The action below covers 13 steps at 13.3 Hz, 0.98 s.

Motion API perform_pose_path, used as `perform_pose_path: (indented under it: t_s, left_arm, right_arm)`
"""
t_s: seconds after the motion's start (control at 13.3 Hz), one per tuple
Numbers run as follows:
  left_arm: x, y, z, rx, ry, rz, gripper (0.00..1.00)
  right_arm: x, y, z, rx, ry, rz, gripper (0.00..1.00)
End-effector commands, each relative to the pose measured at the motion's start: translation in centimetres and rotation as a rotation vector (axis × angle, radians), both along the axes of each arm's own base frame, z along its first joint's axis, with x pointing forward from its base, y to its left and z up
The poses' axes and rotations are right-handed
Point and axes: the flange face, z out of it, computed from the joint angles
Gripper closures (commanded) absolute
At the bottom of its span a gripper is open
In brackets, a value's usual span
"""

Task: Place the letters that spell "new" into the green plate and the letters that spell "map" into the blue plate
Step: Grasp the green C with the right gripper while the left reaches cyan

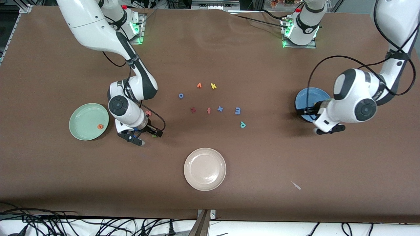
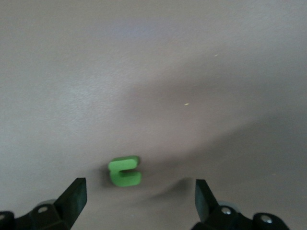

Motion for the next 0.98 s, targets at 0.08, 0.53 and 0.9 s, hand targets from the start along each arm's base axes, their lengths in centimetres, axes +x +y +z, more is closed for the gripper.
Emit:
perform_pose_path:
  t_s: [0.08,0.53,0.9]
  left_arm:
    - [0.8,-11.2,-1.5,-0.027,-0.105,0.185,0.00]
    - [2.9,-20.4,-8.2,0.048,-0.211,0.396,0.01]
    - [2.0,-22.9,-10.5,0.071,-0.196,0.405,0.11]
  right_arm:
    - [0.5,0.7,-0.7,0.006,-0.001,-0.012,0.07]
    - [1.3,0.1,-0.5,0.008,-0.012,-0.010,0.31]
    - [1.4,0.3,-0.5,0.009,-0.014,-0.010,0.50]
